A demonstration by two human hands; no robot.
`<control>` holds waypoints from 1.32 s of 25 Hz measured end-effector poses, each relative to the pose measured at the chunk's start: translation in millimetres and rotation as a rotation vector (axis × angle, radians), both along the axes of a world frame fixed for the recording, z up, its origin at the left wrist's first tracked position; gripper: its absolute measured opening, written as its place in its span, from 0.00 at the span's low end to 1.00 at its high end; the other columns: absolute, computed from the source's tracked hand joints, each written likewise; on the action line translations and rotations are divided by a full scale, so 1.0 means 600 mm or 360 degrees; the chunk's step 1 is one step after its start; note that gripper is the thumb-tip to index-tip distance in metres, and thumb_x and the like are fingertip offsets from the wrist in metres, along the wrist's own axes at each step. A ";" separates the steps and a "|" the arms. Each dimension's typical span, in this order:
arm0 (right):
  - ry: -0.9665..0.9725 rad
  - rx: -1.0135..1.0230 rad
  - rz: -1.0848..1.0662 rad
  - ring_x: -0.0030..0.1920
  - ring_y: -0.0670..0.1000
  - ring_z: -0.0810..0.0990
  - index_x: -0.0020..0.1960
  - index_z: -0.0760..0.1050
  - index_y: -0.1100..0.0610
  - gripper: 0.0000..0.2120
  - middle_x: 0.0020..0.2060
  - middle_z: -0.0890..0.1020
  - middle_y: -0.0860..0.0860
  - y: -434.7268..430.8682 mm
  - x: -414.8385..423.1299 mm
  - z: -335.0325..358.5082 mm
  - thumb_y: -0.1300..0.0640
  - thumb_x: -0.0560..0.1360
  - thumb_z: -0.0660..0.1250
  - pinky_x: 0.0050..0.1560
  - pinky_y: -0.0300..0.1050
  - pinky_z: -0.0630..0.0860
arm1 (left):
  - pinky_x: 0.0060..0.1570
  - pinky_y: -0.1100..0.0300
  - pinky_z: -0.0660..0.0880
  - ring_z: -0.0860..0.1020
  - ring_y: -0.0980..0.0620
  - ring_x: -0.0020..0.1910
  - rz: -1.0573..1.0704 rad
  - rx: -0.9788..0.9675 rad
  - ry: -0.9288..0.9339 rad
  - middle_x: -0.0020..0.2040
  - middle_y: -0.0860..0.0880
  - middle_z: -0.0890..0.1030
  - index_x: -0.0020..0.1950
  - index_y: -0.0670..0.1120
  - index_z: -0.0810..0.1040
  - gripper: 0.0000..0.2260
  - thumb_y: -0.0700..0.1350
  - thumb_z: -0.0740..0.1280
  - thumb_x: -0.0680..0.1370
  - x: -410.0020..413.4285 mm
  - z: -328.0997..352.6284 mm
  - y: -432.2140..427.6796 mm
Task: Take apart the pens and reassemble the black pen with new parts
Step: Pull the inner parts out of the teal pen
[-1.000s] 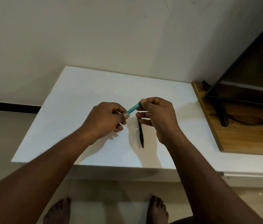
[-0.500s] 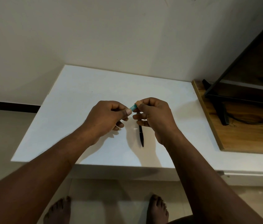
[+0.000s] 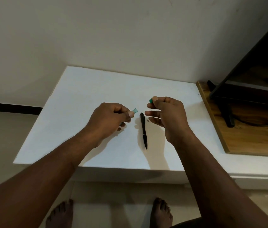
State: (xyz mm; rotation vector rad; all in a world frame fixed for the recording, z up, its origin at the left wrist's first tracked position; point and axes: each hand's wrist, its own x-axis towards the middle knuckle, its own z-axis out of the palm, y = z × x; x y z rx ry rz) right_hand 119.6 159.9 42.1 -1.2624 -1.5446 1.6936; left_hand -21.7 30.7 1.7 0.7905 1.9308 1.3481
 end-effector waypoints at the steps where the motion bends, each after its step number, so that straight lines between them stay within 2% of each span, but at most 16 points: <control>1: 0.0095 -0.0141 -0.0007 0.39 0.51 0.89 0.53 0.83 0.58 0.08 0.45 0.89 0.52 0.001 0.002 0.003 0.55 0.85 0.67 0.40 0.43 0.83 | 0.37 0.64 0.79 0.85 0.60 0.39 0.0003 0.0008 -0.0014 0.41 0.58 0.88 0.47 0.54 0.88 0.05 0.53 0.74 0.78 -0.001 0.000 0.000; 5: 0.0526 -0.0709 0.0000 0.40 0.54 0.89 0.55 0.80 0.64 0.09 0.43 0.89 0.58 -0.009 0.003 0.005 0.60 0.83 0.63 0.38 0.42 0.84 | 0.35 0.67 0.79 0.85 0.61 0.40 -0.0004 0.0035 -0.0038 0.42 0.60 0.88 0.49 0.54 0.87 0.05 0.54 0.73 0.78 -0.001 0.002 0.000; 8: 0.0666 -0.0894 -0.0017 0.39 0.58 0.89 0.50 0.80 0.65 0.12 0.42 0.88 0.61 -0.010 0.006 0.004 0.61 0.79 0.60 0.36 0.43 0.83 | 0.36 0.66 0.81 0.86 0.58 0.39 -0.0008 0.0055 -0.0047 0.42 0.59 0.88 0.49 0.55 0.87 0.05 0.53 0.73 0.79 -0.002 0.003 -0.001; 11: 0.0566 -0.0821 0.0018 0.32 0.52 0.82 0.49 0.84 0.63 0.14 0.36 0.82 0.54 -0.005 0.008 0.003 0.56 0.79 0.62 0.33 0.41 0.79 | 0.36 0.63 0.82 0.87 0.54 0.39 -0.0014 0.0085 -0.0094 0.43 0.56 0.88 0.49 0.53 0.87 0.04 0.51 0.73 0.79 -0.003 0.005 -0.002; 14: 0.0158 -0.0457 0.0083 0.29 0.47 0.71 0.47 0.85 0.57 0.12 0.30 0.75 0.48 -0.005 0.002 -0.006 0.51 0.82 0.67 0.29 0.39 0.72 | 0.35 0.63 0.82 0.87 0.52 0.39 -0.0024 0.0087 -0.0121 0.43 0.54 0.88 0.48 0.52 0.87 0.04 0.50 0.74 0.79 -0.002 0.006 -0.003; 16: -0.0006 -0.0306 0.0112 0.29 0.46 0.70 0.46 0.86 0.56 0.12 0.28 0.75 0.46 -0.009 -0.004 -0.012 0.50 0.81 0.70 0.30 0.39 0.71 | 0.34 0.64 0.81 0.87 0.53 0.39 -0.0026 0.0083 -0.0090 0.43 0.55 0.88 0.48 0.53 0.88 0.03 0.50 0.74 0.78 -0.002 0.006 -0.003; 19: -0.0091 -0.0347 0.0168 0.30 0.47 0.71 0.45 0.86 0.55 0.13 0.28 0.76 0.45 -0.015 -0.007 -0.018 0.47 0.81 0.71 0.33 0.41 0.72 | 0.32 0.68 0.78 0.86 0.56 0.37 -0.0029 0.0070 -0.0033 0.43 0.56 0.88 0.48 0.53 0.88 0.02 0.50 0.75 0.78 -0.002 0.009 -0.003; 21: -0.0137 -0.0439 0.0230 0.33 0.48 0.73 0.46 0.86 0.56 0.14 0.33 0.78 0.47 -0.016 -0.005 -0.021 0.46 0.81 0.70 0.36 0.42 0.74 | 0.31 0.70 0.76 0.86 0.58 0.37 -0.0037 0.0047 0.0012 0.42 0.58 0.88 0.48 0.54 0.87 0.02 0.50 0.75 0.77 -0.001 0.010 -0.003; 27: 0.0158 -0.0756 0.0185 0.40 0.54 0.84 0.53 0.86 0.64 0.15 0.46 0.84 0.59 -0.015 -0.003 -0.017 0.55 0.84 0.65 0.39 0.43 0.83 | 0.31 0.70 0.75 0.84 0.61 0.37 -0.0046 0.0049 0.0056 0.41 0.58 0.87 0.45 0.55 0.87 0.01 0.50 0.77 0.75 -0.002 0.014 -0.002; 30: 0.0169 -0.0742 0.0257 0.39 0.53 0.85 0.54 0.85 0.63 0.15 0.43 0.86 0.58 -0.017 -0.004 -0.015 0.54 0.85 0.63 0.38 0.43 0.83 | 0.31 0.71 0.75 0.83 0.62 0.36 -0.0019 0.0084 0.0068 0.40 0.57 0.87 0.45 0.55 0.87 0.01 0.49 0.78 0.74 -0.005 0.015 -0.002; 33: 0.0171 -0.0713 0.0278 0.38 0.52 0.86 0.53 0.84 0.63 0.15 0.42 0.87 0.58 -0.019 -0.006 -0.018 0.54 0.86 0.63 0.37 0.42 0.83 | 0.35 0.66 0.75 0.82 0.64 0.36 0.0001 0.0114 0.0069 0.40 0.56 0.87 0.44 0.54 0.87 0.03 0.48 0.79 0.73 -0.006 0.014 -0.003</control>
